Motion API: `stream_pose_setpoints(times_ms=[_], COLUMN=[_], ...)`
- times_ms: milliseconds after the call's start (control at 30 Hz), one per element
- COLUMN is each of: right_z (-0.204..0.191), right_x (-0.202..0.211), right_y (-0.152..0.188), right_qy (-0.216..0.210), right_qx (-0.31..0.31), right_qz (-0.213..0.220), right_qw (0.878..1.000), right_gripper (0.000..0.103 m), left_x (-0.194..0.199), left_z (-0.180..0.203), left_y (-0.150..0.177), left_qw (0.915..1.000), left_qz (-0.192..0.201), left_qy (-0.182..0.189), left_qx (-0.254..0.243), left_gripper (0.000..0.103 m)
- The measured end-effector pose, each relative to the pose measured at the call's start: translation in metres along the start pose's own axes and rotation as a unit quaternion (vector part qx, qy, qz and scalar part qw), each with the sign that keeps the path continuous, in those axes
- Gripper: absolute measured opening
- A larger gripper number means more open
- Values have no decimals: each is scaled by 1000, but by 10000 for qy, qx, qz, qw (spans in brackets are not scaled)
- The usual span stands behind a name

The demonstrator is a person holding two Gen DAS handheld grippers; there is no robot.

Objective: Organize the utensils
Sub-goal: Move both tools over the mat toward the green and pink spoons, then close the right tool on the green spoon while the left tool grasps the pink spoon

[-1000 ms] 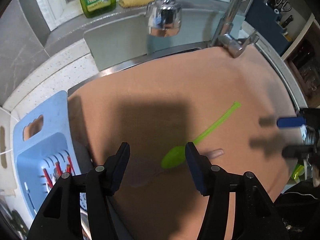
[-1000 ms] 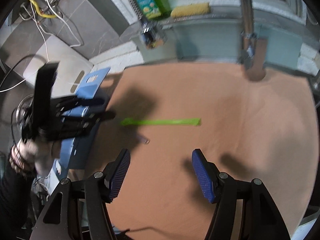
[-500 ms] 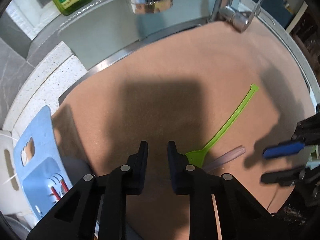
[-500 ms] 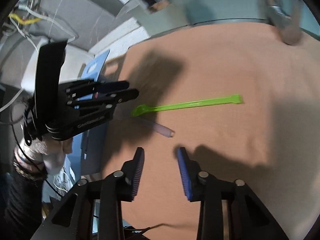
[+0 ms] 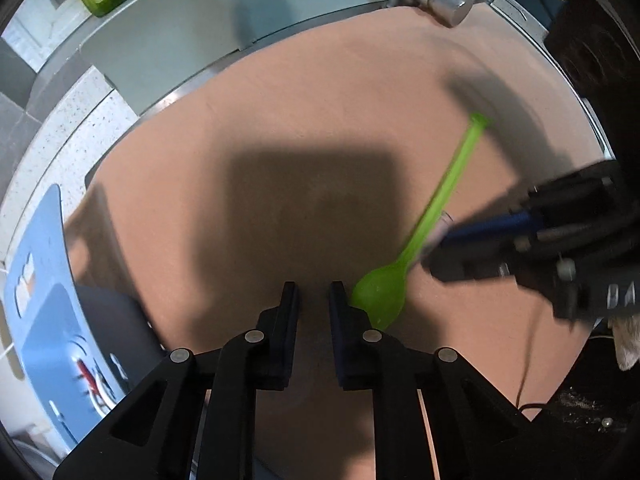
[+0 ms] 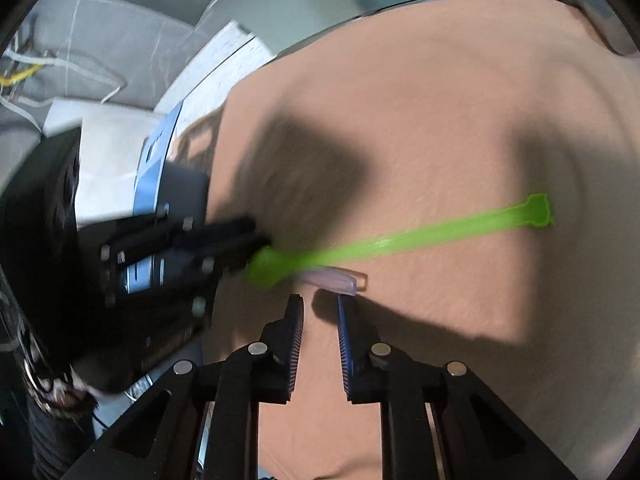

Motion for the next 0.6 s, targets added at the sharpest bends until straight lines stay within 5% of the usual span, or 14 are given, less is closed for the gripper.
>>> stream_pose_setpoints(times_ms=[400, 600], right_z=[21, 29], right_x=[12, 36], right_y=[-32, -37], right_qy=[224, 486], right_qx=[86, 422], right_qz=[121, 203], right_qw=[9996, 9977], right_gripper=[14, 20], left_x=[6, 15], left_z=[48, 49], left_y=[18, 31], left_qw=[9955, 9931], left_qz=[278, 504], left_qy=[680, 440], left_qx=[595, 967], left_gripper=[12, 16])
Point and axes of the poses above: each gripper's, at about its wrist camera, not at the fingertips, and x roughly against the way its jaws point, z to its right, y to its underside, the point moved 3 cm from there along -x, roughly the way its jaws point, and after that the axes turned 8 degrees about z, right-handed, at the moved point
